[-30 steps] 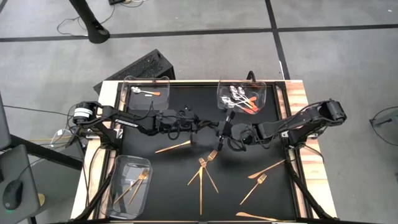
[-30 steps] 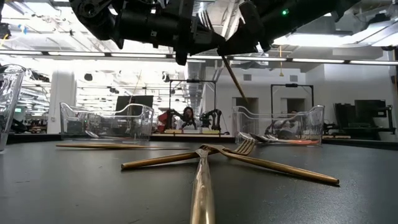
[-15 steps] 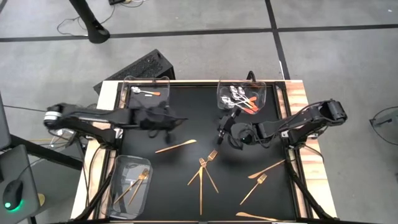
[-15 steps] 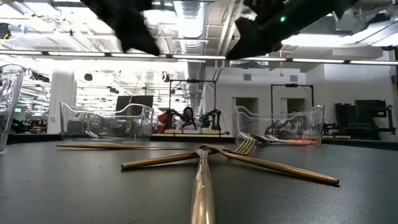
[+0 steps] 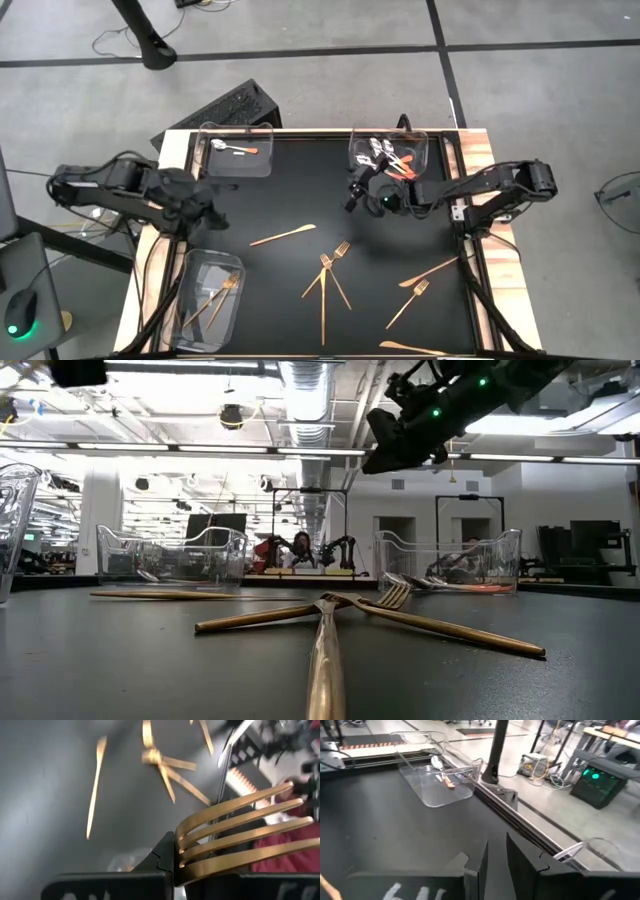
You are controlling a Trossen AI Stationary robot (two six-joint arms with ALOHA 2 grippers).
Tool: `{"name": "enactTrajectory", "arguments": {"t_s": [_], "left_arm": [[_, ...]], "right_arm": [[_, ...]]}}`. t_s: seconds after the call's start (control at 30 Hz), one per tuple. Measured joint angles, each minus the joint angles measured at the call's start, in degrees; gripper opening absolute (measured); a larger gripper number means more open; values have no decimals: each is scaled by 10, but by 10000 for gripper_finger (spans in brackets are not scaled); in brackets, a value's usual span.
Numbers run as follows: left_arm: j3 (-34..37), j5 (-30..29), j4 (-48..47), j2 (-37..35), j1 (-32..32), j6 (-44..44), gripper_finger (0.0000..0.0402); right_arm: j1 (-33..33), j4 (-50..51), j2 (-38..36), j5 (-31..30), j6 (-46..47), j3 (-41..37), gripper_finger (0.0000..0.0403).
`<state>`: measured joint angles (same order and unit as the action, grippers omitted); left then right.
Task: Sort silverware by color (type)
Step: Put the gold fork into the bottom left transparent bin
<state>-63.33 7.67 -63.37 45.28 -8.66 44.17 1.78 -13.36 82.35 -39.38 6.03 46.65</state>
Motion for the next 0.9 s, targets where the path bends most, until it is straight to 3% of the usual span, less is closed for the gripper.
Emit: {"name": "enactTrajectory", "arguments": {"t_s": [0.17, 0.33, 0.43, 0.6, 0.9], "left_arm": [[99, 29, -1, 1, -86, 82, 0], [245, 116, 142, 14, -145, 220, 1], [299, 132, 210, 16, -173, 273, 8], [322, 121, 240, 14, -190, 302, 35], [294, 141, 210, 16, -195, 296, 110]], "right_arm": [[-7, 41, 0, 6, 4, 0, 93], [-11, 82, 0, 7, 30, 0, 93], [-8, 92, 0, 6, 30, 0, 93], [-9, 106, 0, 6, 31, 0, 93], [-9, 135, -9, 6, 35, 0, 93]]}}
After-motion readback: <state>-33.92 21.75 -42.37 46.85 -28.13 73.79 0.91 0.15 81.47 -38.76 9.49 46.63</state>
